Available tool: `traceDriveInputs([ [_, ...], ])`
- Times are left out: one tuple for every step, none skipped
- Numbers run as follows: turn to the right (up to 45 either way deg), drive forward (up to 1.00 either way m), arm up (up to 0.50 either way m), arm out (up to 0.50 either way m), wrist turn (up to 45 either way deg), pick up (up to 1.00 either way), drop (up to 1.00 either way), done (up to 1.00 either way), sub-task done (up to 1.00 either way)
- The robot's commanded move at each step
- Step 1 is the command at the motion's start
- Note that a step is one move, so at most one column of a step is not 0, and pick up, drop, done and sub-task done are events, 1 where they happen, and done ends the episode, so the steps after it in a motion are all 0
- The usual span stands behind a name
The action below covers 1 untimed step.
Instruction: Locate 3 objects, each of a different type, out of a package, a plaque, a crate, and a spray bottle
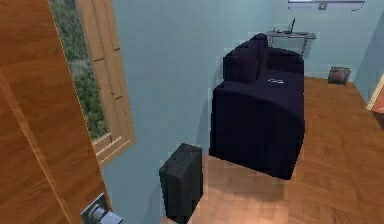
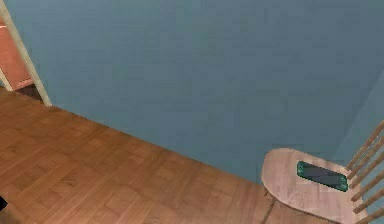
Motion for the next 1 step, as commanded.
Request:
traceDriveInputs([
  [0.0,0.0,0.0,0.0,0.0,0.0,0.0,0.0,1.0],
])
